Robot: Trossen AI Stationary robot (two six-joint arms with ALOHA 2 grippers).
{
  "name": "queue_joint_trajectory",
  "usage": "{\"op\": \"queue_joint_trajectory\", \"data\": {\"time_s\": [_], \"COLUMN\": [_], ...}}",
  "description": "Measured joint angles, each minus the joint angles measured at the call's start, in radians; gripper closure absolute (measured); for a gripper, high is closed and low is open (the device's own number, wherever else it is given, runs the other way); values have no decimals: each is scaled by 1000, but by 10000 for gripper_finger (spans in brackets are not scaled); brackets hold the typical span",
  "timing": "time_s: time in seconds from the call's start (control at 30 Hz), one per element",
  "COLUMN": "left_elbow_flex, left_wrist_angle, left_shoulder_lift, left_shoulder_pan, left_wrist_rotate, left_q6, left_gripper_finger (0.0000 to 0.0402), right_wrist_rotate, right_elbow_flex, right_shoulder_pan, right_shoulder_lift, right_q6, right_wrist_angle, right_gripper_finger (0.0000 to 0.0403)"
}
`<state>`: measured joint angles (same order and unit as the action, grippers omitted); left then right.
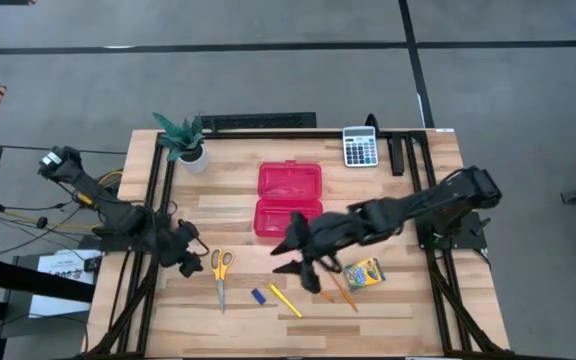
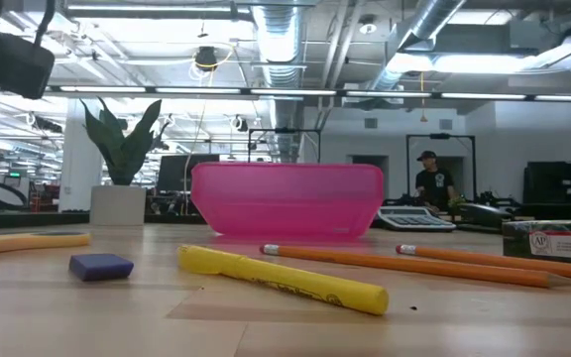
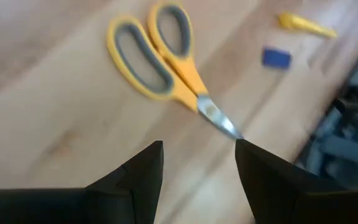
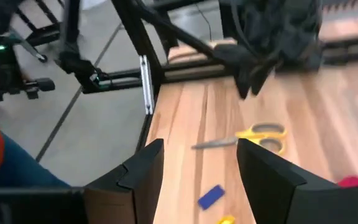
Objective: Pack school essentials
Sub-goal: Put the scissors into the supply box
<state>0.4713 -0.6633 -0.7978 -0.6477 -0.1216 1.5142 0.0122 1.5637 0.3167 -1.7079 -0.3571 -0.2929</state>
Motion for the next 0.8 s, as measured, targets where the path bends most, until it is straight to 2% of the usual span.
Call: {"op": "queue_joint_trajectory", "data": {"time_s": [0.13, 0.27, 0.4, 0.57, 0.7, 0.8], "left_elbow_flex": [0, 0, 0, -1, -1, -1], "left_wrist_angle": [-37, -118, -148, -30, 130, 267], "left_shoulder_lift": [-66, -120, -171, -247, -353, -447], "left_shoulder_pan": [-51, -80, -92, -119, -165, -197], "left_wrist_rotate": [-85, -94, -99, -55, -38, -34], "left_q6": [54, 118, 152, 77, 55, 94], "left_gripper_finger": [215, 215, 215, 215, 215, 215], "right_wrist_rotate": [63, 120, 132, 120, 117, 116], "right_elbow_flex": [35, 93, 203, 359, 430, 442], "right_shoulder_pan": [13, 25, 39, 55, 64, 70], "right_shoulder_lift": [-91, -207, -355, -493, -522, -507], "right_q6": [-43, -70, -94, -114, -114, -115], "right_wrist_angle": [8, 58, 83, 24, -93, -169], "right_gripper_finger": [191, 193, 196, 201, 207, 211]}}
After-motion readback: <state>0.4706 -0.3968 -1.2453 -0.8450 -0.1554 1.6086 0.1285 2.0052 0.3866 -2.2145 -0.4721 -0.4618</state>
